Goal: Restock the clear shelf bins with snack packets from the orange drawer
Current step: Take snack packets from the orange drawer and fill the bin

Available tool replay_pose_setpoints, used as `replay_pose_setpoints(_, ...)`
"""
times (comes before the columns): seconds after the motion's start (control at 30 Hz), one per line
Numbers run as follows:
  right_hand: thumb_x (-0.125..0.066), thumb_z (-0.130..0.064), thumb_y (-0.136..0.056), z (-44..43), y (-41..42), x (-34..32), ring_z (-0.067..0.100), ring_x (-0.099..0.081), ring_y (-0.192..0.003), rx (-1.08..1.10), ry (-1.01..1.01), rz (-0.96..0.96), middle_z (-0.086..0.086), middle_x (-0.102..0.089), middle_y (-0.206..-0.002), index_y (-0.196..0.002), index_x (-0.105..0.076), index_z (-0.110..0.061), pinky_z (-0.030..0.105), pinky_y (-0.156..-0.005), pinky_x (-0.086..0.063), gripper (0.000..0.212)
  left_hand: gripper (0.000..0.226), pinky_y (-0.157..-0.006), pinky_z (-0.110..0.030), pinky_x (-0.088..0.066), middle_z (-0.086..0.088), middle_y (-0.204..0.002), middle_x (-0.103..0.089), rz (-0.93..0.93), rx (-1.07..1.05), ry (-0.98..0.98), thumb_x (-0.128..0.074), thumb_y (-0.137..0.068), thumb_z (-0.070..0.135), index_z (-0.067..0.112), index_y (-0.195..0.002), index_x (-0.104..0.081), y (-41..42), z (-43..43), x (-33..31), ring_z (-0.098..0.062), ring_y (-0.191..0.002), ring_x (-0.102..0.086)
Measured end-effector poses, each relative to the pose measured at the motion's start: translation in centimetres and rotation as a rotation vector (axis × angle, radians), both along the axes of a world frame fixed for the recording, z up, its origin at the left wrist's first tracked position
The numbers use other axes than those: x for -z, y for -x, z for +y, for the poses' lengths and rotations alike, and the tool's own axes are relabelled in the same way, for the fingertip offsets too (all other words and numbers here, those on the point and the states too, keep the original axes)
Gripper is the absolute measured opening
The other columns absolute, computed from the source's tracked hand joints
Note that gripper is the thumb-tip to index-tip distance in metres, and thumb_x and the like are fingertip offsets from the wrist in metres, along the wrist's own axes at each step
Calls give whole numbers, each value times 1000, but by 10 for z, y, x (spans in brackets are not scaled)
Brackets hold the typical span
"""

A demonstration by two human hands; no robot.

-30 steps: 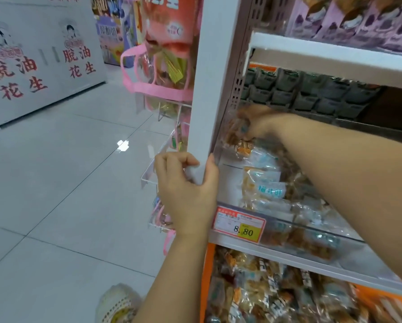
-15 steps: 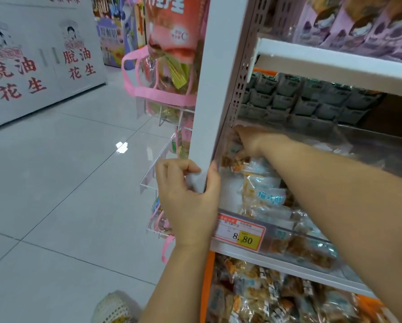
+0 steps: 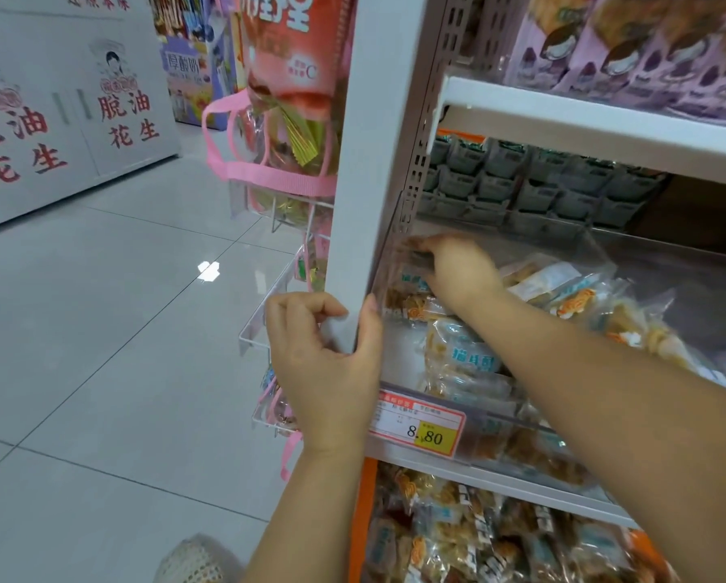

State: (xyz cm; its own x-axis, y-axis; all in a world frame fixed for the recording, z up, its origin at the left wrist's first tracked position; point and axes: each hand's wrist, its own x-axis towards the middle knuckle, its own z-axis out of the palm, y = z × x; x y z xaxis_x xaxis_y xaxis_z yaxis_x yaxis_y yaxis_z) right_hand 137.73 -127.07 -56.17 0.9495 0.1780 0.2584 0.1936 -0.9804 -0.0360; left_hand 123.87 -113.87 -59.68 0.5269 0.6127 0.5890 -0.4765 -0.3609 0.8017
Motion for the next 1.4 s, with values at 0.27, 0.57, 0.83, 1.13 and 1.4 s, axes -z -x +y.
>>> replay_pose_setpoints(0.27, -47, -25, -96, 0, -15, -6, 29, -43, -117, 53, 237, 174, 6, -55, -122, -138, -39, -38, 39, -92, -41, 45, 21, -62, -10, -35, 14, -84, -39, 0, 14, -4, -65, -76, 29, 22, -77, -45, -1, 1, 2, -1, -70, -42)
replay_pose_setpoints(0.57, -62, -51, -79, 1, -6, -8, 27, -48, -118, 22, 133, 150, 4, -53, -130, -137, -43, -31, 41, -100, -38, 64, 21, -61, -9, -36, 15, -84, -38, -6, 2, -7, -64, -76, 30, 19, -77, -46, 0, 0, 1, 1, -71, -42)
replay_pose_setpoints(0.83, -61, -59, -80, 2, -23, -18, 32, -23, -133, 68, 196, 458, 7, -42, -138, -141, -31, -18, 48, -106, -29, 80, 21, -64, -9, -35, 14, -84, -39, 4, 15, 6, -64, -76, 32, 22, -78, -45, 0, 1, 2, 0, -73, -43)
replay_pose_setpoints(1.13, -64, -39, -84, 7, -7, -15, 30, -35, -121, 75, 236, 267, 8, -52, -119, -124, -50, -18, 45, -99, -34, 47, 22, -64, -7, -36, 15, -84, -39, 7, 13, 0, -63, -76, 33, 20, -78, -46, 1, 1, 2, -1, -74, -44)
replay_pose_setpoints(1.4, -66, -38, -82, 2, -6, 1, 28, -48, -113, 128, 231, -33, 5, -57, -115, -119, -53, -19, 40, -95, -34, 43, 21, -66, -6, -38, 14, -85, -40, -6, 10, -13, -62, -76, 31, 20, -78, -45, -1, 2, 2, 1, -75, -45)
